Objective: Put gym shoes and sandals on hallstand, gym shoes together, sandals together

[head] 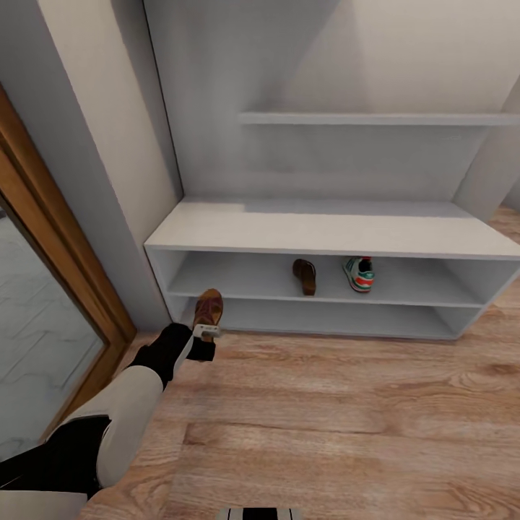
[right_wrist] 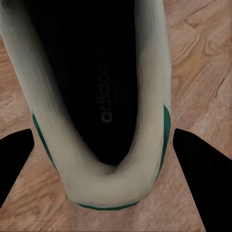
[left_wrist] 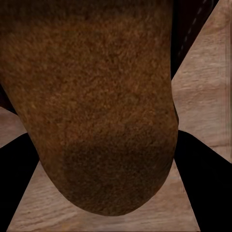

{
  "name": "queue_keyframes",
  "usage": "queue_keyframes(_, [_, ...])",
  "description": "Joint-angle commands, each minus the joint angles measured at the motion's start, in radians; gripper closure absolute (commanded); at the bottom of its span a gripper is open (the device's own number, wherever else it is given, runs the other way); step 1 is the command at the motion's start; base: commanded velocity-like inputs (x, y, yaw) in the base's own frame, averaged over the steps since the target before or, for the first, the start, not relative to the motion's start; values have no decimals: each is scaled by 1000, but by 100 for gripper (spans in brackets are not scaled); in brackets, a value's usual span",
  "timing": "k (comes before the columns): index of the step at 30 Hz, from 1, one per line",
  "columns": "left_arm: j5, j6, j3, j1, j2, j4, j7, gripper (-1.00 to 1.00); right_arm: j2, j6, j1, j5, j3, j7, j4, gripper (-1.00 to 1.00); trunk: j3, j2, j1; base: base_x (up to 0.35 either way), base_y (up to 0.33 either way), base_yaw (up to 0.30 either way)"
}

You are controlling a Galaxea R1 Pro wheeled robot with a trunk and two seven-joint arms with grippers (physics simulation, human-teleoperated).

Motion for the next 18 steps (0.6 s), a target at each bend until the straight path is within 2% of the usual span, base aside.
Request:
queue_keyframes(1, [-11,5,7,0,-1,-2,-7,100,0,-4,-1,-10,2,1,1,100,-1,0,0,216,-200,0])
queue_keyframes(9, [-11,4,7,0,-1,-1,-7,100,0,-4,-1,-10,2,1,1,100,-1,0,0,193,-223,0])
queue_keyframes(18, [-11,4,7,0,-1,-1,-8,100,3,-4,-1,-9,2,1,3,100,-1,0,0,128,-256,0])
